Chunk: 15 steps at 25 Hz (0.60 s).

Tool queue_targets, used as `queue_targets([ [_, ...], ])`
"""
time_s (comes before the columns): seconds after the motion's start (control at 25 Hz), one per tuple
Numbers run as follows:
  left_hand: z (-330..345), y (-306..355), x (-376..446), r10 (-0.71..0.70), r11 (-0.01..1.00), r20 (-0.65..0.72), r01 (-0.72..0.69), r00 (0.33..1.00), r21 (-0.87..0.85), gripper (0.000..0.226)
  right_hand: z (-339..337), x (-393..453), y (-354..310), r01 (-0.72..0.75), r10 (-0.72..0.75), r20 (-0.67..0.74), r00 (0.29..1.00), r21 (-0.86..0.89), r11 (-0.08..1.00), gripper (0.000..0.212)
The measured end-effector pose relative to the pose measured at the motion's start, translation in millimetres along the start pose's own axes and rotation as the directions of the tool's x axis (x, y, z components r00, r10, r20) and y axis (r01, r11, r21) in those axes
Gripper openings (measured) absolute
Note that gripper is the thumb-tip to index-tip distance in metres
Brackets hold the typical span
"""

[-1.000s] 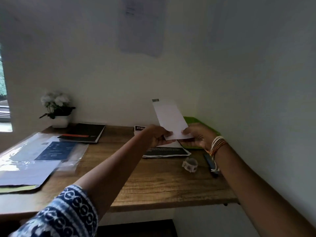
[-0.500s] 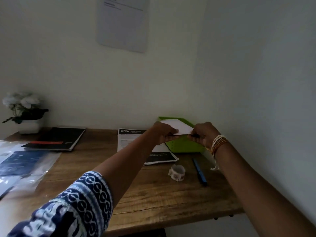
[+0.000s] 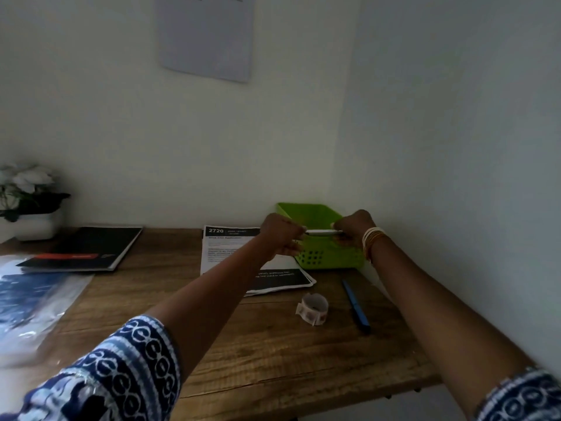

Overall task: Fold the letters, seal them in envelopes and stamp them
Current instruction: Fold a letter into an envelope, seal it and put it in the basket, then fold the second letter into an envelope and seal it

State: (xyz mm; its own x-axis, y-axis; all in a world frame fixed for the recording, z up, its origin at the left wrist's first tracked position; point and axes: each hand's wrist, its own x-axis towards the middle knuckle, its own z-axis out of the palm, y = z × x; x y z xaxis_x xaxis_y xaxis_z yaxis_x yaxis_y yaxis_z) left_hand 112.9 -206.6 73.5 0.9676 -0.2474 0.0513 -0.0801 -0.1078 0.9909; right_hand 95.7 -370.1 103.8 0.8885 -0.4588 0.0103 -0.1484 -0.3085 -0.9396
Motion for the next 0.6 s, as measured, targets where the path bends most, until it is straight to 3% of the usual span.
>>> queue_targets([
  [0.16,-25,-11,-13,-0.018,0.993,-0.031,0.021,0.999,0.113,0.022,8,-1,5,0.104,-0.109,0.006,0.994,-0.352,0.930,0.033],
  [0.24,-42,-14,-23,-0.018,0.985,-0.062,0.029,0.998,0.172,0.020,16,-15,5,0.123,-0.186,-0.052,0.981,-0.576,0.808,0.047],
  [0.32,-58,-18,-35,0.019,0.966,-0.100,0.007,0.995,0.257,0.020,30,-44,2,0.154,-0.296,-0.089,0.951,-0.693,0.704,0.048],
  [0.4,-75,-25,-49,0.078,0.923,-0.152,-0.014,0.985,0.385,0.018,49,-76,2,0.259,-0.432,-0.092,0.897,-0.683,0.683,0.039],
  [0.48,-93,-35,-62,0.119,0.875,-0.221,0.003,0.968,0.484,0.021,74,-101,6,0.438,-0.542,0.029,0.840,-0.627,0.645,0.031],
  [0.6,-123,-54,-82,0.141,0.802,-0.322,0.082,0.936,0.591,0.031,115,-126,16,0.539,-0.464,0.280,0.840,-0.515,0.666,0.033],
])
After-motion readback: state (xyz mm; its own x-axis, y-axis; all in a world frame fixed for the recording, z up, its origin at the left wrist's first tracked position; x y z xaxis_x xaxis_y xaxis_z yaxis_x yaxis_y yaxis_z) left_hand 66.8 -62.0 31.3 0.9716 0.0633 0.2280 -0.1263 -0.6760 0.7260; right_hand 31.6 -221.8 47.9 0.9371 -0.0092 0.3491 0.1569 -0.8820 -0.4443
